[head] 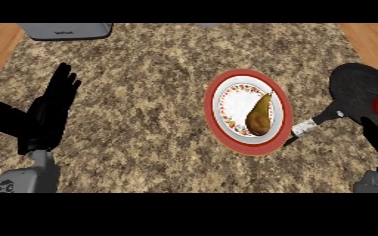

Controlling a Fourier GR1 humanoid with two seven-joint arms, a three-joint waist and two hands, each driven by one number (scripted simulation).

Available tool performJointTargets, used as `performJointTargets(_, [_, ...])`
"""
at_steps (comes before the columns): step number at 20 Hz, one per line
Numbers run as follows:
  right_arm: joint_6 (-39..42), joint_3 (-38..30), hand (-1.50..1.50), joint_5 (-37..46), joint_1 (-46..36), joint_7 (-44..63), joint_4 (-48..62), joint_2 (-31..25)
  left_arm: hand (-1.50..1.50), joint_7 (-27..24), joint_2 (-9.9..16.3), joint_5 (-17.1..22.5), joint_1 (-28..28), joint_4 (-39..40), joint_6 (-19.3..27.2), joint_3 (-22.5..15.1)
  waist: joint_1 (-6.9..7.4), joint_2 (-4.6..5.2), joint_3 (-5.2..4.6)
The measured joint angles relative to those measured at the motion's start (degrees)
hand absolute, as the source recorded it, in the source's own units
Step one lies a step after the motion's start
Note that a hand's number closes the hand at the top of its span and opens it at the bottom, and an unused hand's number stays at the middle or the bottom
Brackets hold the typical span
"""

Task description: Pick the tomato from the plate and place it in the pan

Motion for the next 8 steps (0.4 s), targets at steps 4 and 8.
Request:
performJointTargets(4, [-1.84, 7.97, -1.50, 0.80, 12.27, 1.97, -11.47, 2.30, 0.00, -0.37, 0.28, 0.44, 0.30, -0.11, -0.94, 0.08, 0.67, 0.35, 0.02])
performJointTargets(8, [-4.15, 15.16, -1.50, 6.01, 21.49, 7.02, -18.45, 3.22, 0.00, -0.03, 0.44, 0.73, -0.27, -0.12, -1.42, 0.17, 1.39, 0.70, 0.04])
